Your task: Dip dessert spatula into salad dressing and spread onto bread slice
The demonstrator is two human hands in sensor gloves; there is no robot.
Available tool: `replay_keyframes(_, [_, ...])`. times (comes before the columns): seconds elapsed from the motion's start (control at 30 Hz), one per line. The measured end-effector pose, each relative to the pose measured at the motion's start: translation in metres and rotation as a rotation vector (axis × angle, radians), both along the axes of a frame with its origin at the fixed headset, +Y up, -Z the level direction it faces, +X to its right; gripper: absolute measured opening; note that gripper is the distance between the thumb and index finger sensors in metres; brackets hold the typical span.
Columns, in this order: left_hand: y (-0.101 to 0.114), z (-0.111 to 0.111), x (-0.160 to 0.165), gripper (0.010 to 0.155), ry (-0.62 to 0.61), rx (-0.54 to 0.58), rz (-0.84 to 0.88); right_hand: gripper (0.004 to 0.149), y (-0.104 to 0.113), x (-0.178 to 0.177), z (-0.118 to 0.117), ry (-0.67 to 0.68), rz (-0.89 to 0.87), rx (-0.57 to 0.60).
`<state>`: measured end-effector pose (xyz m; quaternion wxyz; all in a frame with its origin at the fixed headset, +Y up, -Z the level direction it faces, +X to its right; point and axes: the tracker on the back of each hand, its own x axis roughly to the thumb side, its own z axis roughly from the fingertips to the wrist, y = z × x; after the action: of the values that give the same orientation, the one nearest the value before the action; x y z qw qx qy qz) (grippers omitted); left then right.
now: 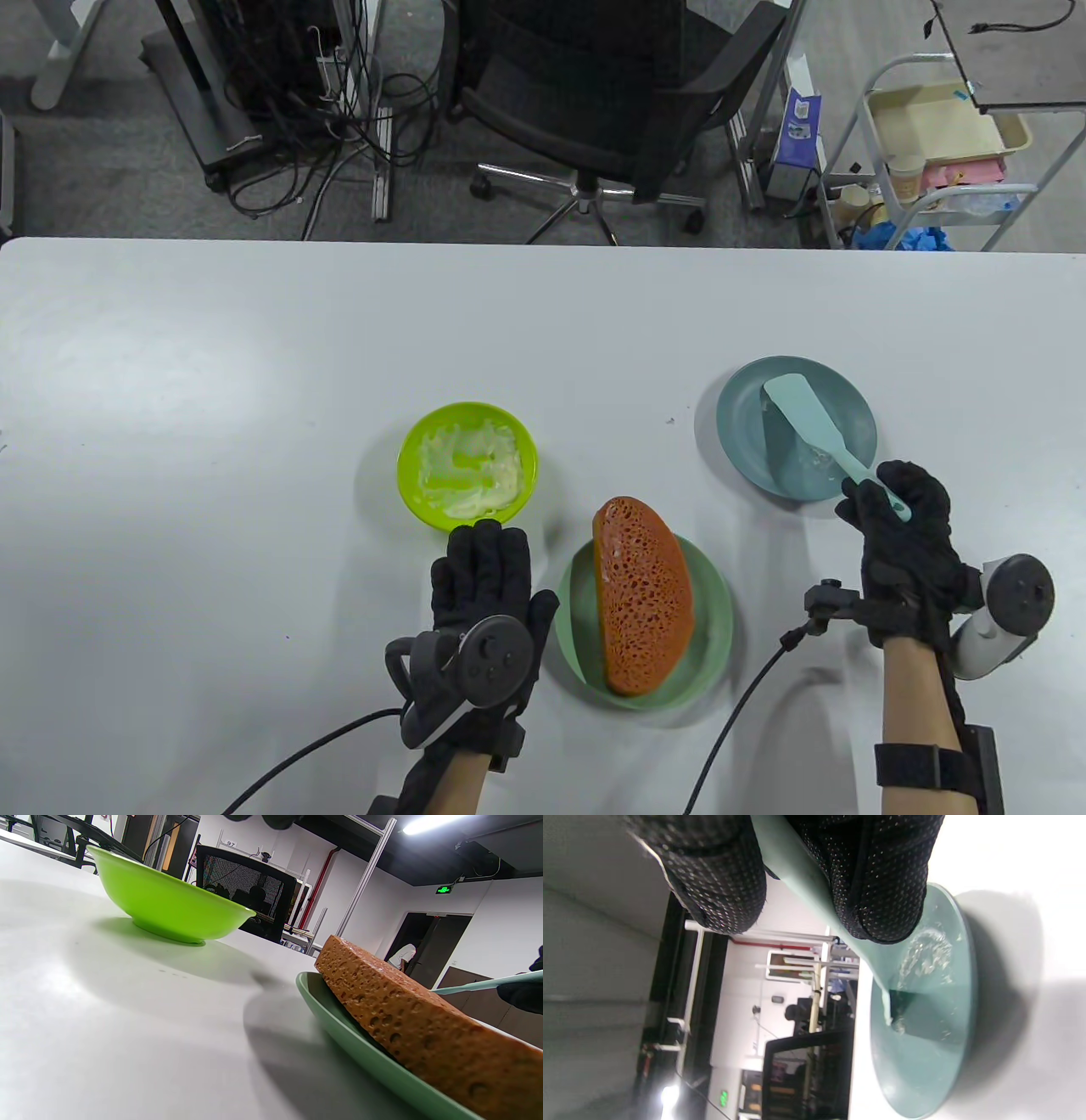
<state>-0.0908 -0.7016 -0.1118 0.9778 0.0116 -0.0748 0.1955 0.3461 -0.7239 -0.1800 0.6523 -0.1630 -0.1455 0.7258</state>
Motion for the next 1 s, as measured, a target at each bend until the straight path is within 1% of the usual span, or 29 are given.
replay_keyframes(0.1, [0.000, 0.000, 0.000, 0.070, 0.000, -0.003, 0.002, 0.063, 0.008, 0.000, 0.002, 0.030, 0.090, -0.027])
replay_keyframes(0.2, [0.000, 0.000, 0.000, 0.071, -0.001, -0.002, 0.000, 0.056, 0.015, -0.002, 0.002, 0.072, 0.201, -0.081])
replay_keyframes(0.3, [0.000, 0.000, 0.000, 0.071, -0.001, -0.004, 0.000, 0.055, 0.020, -0.007, 0.004, 0.112, 0.357, -0.151])
replay_keyframes(0.47, [0.000, 0.001, 0.001, 0.071, -0.003, -0.007, 0.001, 0.054, 0.023, -0.018, 0.006, 0.141, 0.489, -0.191])
replay_keyframes(0.6, [0.001, 0.001, 0.001, 0.071, -0.005, -0.005, 0.003, 0.055, 0.024, -0.026, 0.008, 0.160, 0.623, -0.272])
replay_keyframes(0.73, [0.001, 0.001, 0.002, 0.070, -0.010, -0.013, 0.010, 0.056, 0.024, -0.031, 0.010, 0.168, 0.718, -0.326])
replay_keyframes(1.0, [0.001, 0.001, 0.002, 0.070, -0.011, -0.011, 0.007, 0.060, 0.021, -0.044, 0.013, 0.215, 0.850, -0.382])
